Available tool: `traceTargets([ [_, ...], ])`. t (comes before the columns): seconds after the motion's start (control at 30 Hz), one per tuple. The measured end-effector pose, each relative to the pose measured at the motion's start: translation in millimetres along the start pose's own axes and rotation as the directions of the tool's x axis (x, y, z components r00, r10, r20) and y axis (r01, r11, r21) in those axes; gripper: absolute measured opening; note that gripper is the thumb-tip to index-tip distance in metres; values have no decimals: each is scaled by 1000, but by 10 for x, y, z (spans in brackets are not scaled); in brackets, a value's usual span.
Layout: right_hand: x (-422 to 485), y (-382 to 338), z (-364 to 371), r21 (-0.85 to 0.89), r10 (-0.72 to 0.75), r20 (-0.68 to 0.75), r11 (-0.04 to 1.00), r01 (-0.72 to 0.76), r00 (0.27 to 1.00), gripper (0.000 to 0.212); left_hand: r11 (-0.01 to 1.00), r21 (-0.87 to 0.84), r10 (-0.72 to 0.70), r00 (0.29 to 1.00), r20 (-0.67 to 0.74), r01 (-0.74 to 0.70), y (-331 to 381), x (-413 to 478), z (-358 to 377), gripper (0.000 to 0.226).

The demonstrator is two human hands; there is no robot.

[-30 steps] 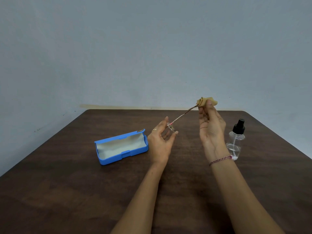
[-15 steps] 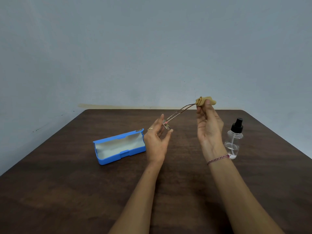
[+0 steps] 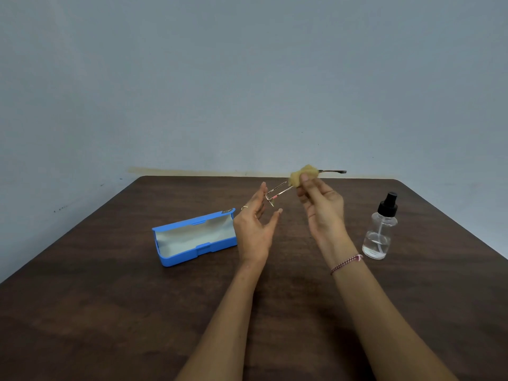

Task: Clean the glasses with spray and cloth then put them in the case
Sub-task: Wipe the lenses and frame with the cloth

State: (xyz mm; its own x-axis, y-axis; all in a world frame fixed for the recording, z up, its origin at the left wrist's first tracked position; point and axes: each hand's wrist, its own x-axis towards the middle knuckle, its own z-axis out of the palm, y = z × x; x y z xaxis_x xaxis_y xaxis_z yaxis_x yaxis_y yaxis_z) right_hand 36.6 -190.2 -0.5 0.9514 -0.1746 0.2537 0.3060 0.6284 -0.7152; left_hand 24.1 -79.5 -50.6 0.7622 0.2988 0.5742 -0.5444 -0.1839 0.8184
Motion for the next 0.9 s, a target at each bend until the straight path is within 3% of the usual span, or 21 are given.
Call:
traceTargets([
  [0.13,-79,134,19,-330,29,214,943,44,976,14,991,116,62,998,1,-62,-18,25,-19,61],
  [0.2,-90,162,17,-412,43,239,909,62,970,14,988,138,76,997,0,-75,-14,36,-29,56],
  [0.67,-11,41,-25,-68,55,172,997,-44,984,16,992,121,45,999,-24,-42,6,25,-21,65],
  [0.73,8,55,-59,-114,48,175,993,-29,983,15,991,126,53,998,-22,-50,-6,24,-19,65],
  [0.9,-38,146,-41,-431,41,281,898,88,959,15,979,185,88,996,-10,-85,-25,27,-20,61],
])
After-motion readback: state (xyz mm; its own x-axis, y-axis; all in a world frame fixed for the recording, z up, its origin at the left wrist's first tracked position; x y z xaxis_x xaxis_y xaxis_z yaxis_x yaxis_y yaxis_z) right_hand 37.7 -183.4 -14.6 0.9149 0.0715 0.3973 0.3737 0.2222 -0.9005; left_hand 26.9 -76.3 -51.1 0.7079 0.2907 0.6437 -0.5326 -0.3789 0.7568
